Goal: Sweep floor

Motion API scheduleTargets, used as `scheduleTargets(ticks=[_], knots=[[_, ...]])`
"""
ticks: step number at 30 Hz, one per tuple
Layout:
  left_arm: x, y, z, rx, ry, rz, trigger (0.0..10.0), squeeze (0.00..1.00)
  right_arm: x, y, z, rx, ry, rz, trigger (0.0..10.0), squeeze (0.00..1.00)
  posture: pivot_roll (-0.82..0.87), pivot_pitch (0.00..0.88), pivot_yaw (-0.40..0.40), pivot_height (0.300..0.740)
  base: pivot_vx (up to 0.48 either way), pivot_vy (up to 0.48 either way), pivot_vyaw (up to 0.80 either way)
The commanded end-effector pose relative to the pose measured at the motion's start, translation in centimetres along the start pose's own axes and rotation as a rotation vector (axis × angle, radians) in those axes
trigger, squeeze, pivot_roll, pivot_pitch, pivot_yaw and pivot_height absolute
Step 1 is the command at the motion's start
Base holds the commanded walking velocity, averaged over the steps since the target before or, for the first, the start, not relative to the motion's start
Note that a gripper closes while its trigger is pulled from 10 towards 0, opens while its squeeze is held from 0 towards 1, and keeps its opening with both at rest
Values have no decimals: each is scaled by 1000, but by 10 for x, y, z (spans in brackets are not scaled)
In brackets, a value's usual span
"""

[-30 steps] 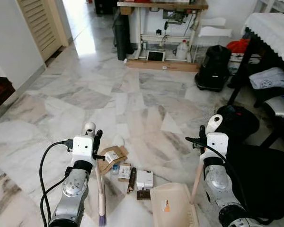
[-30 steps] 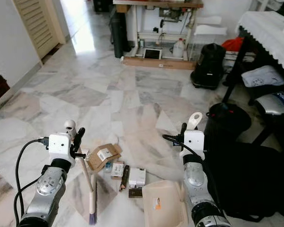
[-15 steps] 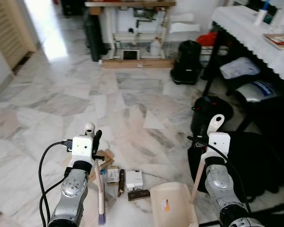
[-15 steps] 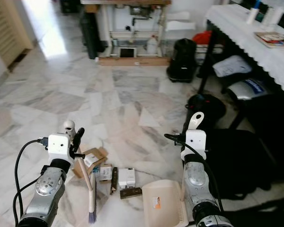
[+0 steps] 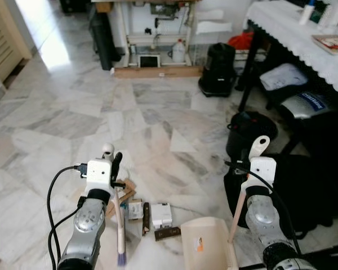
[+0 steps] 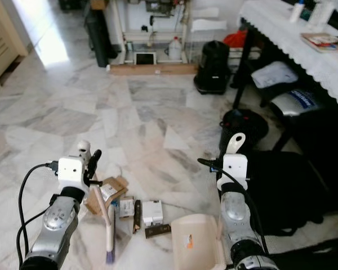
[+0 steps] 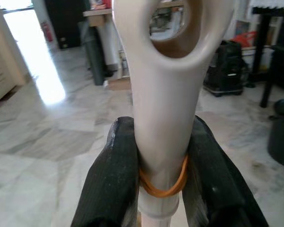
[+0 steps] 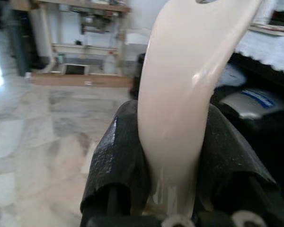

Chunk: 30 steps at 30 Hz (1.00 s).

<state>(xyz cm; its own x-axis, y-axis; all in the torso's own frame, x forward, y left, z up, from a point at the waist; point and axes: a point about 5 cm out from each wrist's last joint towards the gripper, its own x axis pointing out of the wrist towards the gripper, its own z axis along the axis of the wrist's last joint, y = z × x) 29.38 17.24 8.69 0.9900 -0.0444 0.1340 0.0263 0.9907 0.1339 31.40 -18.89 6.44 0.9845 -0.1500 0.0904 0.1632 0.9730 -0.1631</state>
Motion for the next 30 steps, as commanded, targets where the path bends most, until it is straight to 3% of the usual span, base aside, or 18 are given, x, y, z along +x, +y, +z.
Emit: scheduleTargets(ticks=[1, 15, 20, 30], knots=[[4, 1, 9, 30, -44, -7, 10000, 0, 6, -1, 8, 10, -33, -12, 10000, 0, 125, 0, 6, 740, 0, 0, -500], [4, 0, 10, 32, -45, -11, 10000, 0, 7, -1, 9, 6, -33, -11, 10000, 0, 129, 0, 5, 740, 235, 0, 0], [3, 0, 9, 34, -44, -11, 10000, 0, 7, -1, 9, 13, -36, -14, 10000, 0, 127, 0, 7, 740, 279, 0, -769], [3, 1, 10, 28, -45, -14, 10000, 0, 6, -2, 9, -1, -42, -20, 10000, 0, 128, 0, 9, 740, 169, 0, 0]])
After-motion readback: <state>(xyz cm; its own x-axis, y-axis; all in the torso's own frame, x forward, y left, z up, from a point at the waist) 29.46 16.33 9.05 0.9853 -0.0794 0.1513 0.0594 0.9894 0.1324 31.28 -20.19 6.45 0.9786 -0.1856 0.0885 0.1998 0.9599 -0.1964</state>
